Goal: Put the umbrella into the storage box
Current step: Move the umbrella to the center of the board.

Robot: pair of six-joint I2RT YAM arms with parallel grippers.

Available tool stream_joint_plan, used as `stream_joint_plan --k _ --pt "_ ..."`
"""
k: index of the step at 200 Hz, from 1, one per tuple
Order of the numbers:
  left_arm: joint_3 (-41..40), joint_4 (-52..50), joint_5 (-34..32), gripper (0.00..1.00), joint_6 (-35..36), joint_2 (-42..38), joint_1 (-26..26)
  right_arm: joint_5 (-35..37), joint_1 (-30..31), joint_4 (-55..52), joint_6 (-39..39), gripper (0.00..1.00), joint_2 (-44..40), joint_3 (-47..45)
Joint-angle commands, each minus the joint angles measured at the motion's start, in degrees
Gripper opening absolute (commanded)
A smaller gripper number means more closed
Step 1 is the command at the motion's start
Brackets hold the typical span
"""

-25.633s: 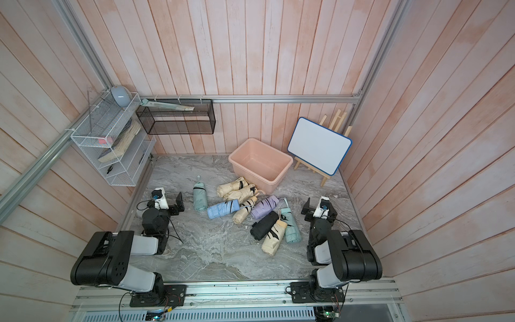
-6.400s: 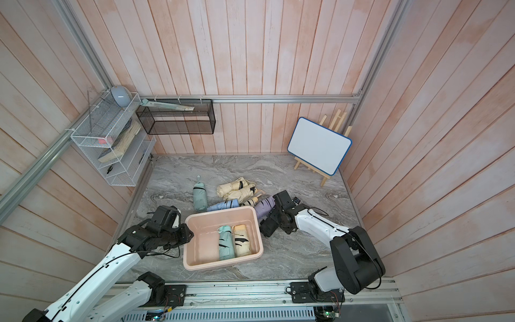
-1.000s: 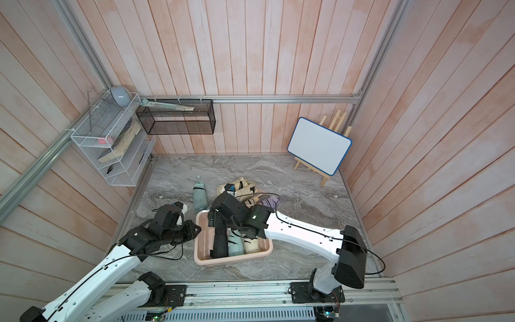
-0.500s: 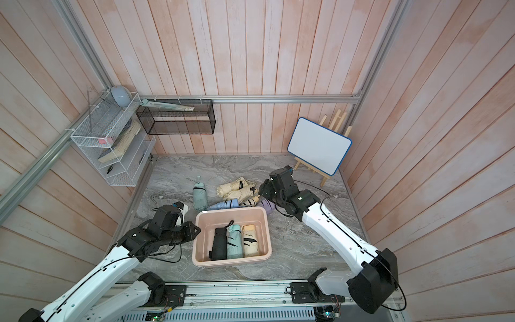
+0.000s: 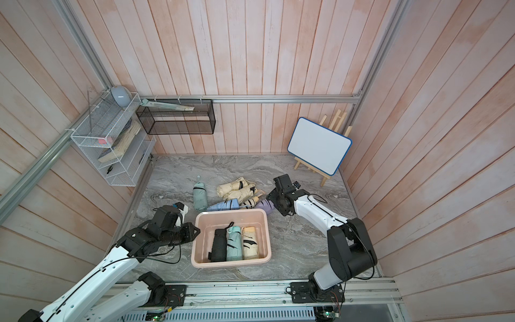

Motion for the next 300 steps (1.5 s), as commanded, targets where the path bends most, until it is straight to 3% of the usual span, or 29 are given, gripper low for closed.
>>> stream_joint_plan --k 1,73,133,188,229,266,300 --pt "-1.1 -2.1 0.6 0.0 2.8 -0.2 -0.1 -4.1 -0.2 5.4 1.7 0.75 2.7 -0.5" --pt "-2.2 -0.2 0.5 0.0 2.2 -1.2 -0.1 -9.8 -0.2 10.0 2.6 0.7 10.7 -1.8" --pt "-2.6 0.7 0.4 0.0 2.7 -1.3 -0.1 -9.8 -0.6 8.3 -2.1 0.45 13.1 -2.9" --pt "-2.5 0.6 0.8 0.0 3.2 -1.7 -0.1 -6.4 -2.9 2.2 -12.3 0.39 8.8 -5.1" --pt "-3.2 1.8 1.5 0.0 3.3 -2.1 -0.1 -3.3 -9.0 -3.4 -21.9 0.39 2.6 -10.2" --pt "-4.0 3.2 1.8 0.0 2.9 -2.0 -0.1 -1.1 -12.5 -7.7 -27.1 0.47 -1.8 -10.2" --pt "-4.2 4.0 1.6 0.0 2.5 -1.8 -0.1 0.3 -11.3 -10.7 -24.1 0.76 -2.5 -7.3"
